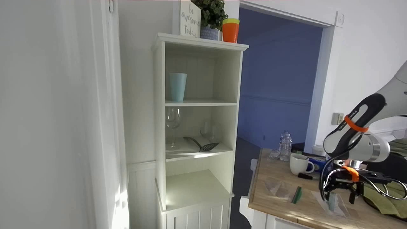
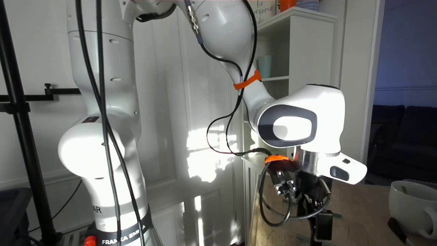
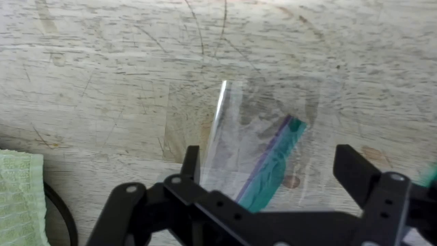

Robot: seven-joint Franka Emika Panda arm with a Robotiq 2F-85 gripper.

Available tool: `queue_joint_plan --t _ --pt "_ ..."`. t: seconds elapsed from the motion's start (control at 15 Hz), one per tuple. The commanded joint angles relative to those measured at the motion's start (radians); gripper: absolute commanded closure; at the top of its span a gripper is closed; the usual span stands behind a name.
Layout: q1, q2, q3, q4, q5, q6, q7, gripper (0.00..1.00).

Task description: Pick up the ziploc bag on the table and move it into the ziploc blue packaging box

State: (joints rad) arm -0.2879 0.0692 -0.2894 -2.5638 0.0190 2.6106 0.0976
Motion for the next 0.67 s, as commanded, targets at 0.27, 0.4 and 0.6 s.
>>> queue_joint_plan --t 0.27,0.4,0.6 --pt "-0.013 0.162 0.006 0.100 0.079 0.034 -0.033 0.00" --pt "-0.017 0.180 0.008 0.116 0.090 0.032 -0.034 0.00" --pt "-0.024 0.195 0.016 0.136 0.117 0.024 -0.041 0.04"
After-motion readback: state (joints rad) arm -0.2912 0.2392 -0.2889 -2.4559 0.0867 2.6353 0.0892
